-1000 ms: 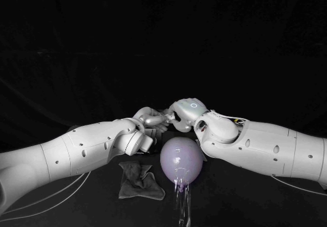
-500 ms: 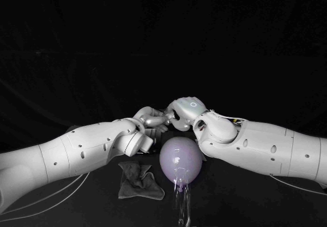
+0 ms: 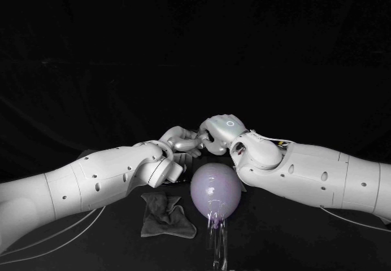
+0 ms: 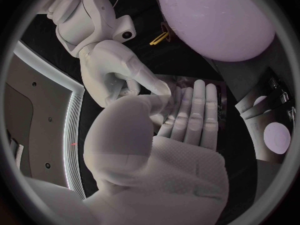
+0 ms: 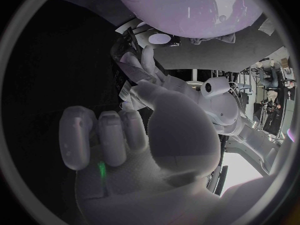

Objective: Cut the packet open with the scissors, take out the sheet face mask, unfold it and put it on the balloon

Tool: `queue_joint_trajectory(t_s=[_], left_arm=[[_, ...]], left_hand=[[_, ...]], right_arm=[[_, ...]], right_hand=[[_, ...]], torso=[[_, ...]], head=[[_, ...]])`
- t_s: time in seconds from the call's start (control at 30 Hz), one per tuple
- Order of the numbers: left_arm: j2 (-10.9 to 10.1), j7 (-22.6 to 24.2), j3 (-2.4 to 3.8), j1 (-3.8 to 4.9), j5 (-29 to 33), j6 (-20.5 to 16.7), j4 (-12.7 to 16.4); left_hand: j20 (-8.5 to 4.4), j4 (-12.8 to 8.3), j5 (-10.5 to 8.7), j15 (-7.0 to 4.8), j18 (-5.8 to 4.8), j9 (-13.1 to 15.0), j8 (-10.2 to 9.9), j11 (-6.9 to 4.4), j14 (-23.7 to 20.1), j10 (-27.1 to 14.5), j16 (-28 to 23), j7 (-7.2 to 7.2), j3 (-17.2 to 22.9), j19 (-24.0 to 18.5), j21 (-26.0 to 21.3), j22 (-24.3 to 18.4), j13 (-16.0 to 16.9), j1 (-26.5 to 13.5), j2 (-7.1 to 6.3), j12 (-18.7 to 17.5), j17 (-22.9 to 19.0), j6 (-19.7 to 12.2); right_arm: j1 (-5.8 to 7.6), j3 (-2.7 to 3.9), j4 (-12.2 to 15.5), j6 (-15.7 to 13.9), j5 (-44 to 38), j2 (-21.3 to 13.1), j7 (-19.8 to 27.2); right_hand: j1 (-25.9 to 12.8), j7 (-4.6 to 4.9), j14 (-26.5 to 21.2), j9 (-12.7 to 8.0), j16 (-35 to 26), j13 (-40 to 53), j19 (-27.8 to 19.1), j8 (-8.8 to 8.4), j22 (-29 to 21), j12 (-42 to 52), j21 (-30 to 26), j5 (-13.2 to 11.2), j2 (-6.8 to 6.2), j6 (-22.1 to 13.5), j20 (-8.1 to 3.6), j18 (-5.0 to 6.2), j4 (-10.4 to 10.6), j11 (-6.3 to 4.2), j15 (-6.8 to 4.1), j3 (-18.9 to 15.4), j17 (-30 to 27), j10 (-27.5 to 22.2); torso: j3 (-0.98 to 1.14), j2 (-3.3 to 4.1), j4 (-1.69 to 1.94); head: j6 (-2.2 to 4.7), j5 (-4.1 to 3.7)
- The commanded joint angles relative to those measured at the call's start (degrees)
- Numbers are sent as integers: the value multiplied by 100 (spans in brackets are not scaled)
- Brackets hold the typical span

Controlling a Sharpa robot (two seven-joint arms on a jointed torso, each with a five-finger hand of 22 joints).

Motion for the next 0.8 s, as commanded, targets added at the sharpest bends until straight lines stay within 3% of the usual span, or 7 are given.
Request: queue_joint_trajectory(t_s=[0.03, 0.57, 0.8], left_arm=[[1, 159, 6, 12, -226, 122, 55], [-60, 251, 5, 11, -594, 145, 182], [-101, 336, 5, 10, -824, 206, 284]], left_hand=[[20, -16, -26, -7, 76, -5, 25, 5, 35, -81, -28, 53, -34, -33, 24, 2, -8, 72, 10, -28, -11, 47], [27, -32, -27, 9, 73, -15, 7, 18, 16, -248, -63, 38, -51, -57, 62, 15, -8, 143, 32, -33, -50, 22], [33, -35, -29, 21, 71, -21, -5, 30, -4, -354, -89, 33, -66, -79, 87, 26, -9, 175, 49, -37, -77, 8]], right_arm=[[3, 3, -23, 86, -63, 10, 64], [3, 3, -45, 376, -64, -18, 130], [4, 3, -38, 359, -72, -50, 77]], right_hand=[[81, -16, 598, -8, 31, 1221, 186, -30, 1258, 17, 18, -30, -24, 13, -8, -26, -43, -44, -47, 7, 1510, 376], [209, -41, 598, -39, 31, 1217, 179, -43, 1255, 10, 10, -28, -24, 46, -46, -24, -138, -68, -68, 49, 1510, 373], [205, -47, 598, -45, 31, 1216, 182, -50, 1257, 8, 17, -32, -39, 40, -50, -26, -143, -71, -70, 39, 1510, 371]], torso=[[0, 0, -6], [2, -1, -2], [-2, -1, -5]], head=[[-3, -2], [4, -9], [7, -17]])
